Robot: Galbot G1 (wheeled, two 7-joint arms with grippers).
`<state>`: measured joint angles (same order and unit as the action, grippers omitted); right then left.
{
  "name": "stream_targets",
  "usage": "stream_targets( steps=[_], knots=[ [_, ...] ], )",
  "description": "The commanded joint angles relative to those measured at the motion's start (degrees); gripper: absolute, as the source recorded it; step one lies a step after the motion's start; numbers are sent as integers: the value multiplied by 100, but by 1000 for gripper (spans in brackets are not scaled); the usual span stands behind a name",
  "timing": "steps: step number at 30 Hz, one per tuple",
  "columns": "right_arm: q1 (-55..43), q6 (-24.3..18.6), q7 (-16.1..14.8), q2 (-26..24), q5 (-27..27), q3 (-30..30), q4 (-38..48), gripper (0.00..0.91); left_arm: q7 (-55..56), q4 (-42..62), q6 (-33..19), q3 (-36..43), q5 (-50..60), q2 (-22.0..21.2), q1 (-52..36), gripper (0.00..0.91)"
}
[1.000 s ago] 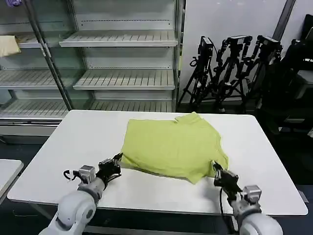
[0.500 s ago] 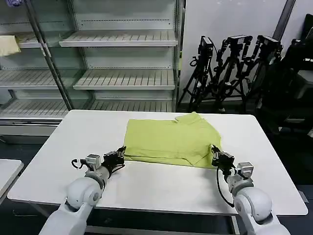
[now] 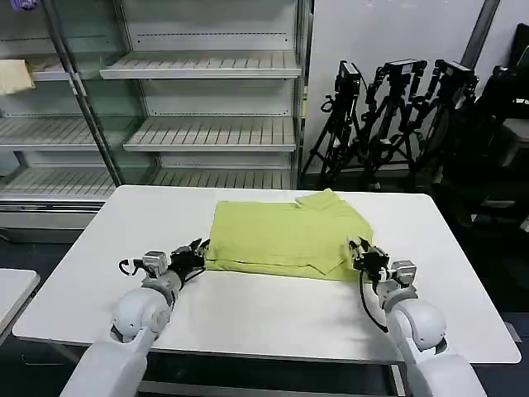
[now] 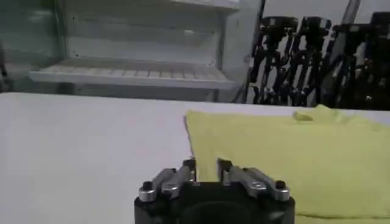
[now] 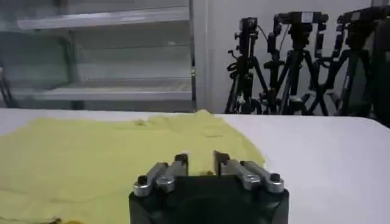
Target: Fold and organize the clothes.
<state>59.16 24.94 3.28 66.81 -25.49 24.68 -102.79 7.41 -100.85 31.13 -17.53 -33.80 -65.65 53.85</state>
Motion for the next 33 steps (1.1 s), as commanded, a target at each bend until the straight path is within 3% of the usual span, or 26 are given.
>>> stream_targets(
  steps=[1,6,7,8,9,10,11,25,33],
  knots=[
    [528,194,265,-191,-108,175,-659,907,102,-904,83,6,-115,317,543,907],
    [1237,514,396,-296,-46,343,-1148,907,166,-852,194,273,217,378,868,907],
    [1262,528,393,-293,-40,344,-1120,282,167,-773,194,301,223,346,830,907],
    [1273,557,419,-282,-27,334,-1046,0,174,-689,193,318,223,326,785,907],
    [1254,640,429,-258,67,325,-917,0,181,-561,192,329,217,283,712,907],
    [1243,641,394,-249,77,310,-848,0,198,-493,192,335,197,266,652,60],
    [1237,645,394,-250,19,298,-826,0,211,-460,195,341,171,271,626,20],
    [1046,819,391,-277,-421,215,-505,0,147,-312,202,557,15,360,530,10],
    [1938,744,32,-320,350,345,-1712,0,-437,-1324,204,359,783,595,1543,0]
  ],
)
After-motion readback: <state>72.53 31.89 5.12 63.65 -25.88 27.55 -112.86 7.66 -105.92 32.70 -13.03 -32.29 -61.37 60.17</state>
